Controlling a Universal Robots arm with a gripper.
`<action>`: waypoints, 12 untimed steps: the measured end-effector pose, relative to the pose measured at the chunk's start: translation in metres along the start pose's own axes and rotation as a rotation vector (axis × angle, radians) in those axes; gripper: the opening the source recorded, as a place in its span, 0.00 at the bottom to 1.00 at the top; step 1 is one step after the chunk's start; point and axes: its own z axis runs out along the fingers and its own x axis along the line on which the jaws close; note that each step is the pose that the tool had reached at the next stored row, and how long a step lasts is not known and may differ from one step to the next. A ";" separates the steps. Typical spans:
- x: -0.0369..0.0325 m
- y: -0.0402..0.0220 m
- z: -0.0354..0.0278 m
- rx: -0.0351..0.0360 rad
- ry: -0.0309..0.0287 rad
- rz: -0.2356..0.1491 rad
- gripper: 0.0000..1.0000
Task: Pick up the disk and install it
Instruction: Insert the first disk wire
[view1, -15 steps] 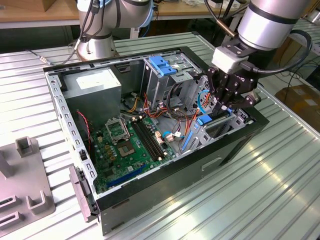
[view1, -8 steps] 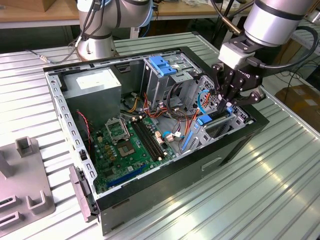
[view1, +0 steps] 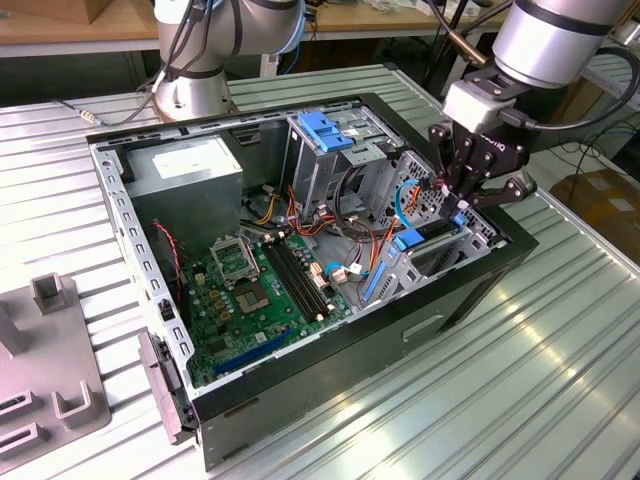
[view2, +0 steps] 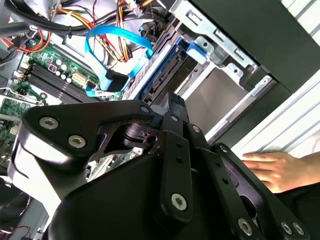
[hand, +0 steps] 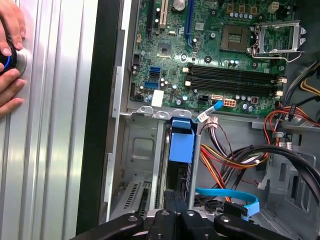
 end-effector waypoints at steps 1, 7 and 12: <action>-0.0008 -0.0006 -0.0001 -0.0001 0.0011 0.000 0.10; -0.0112 -0.0030 -0.0005 -0.0010 0.0102 0.000 0.10; -0.0252 -0.0044 -0.0009 -0.0023 0.0222 -0.001 0.10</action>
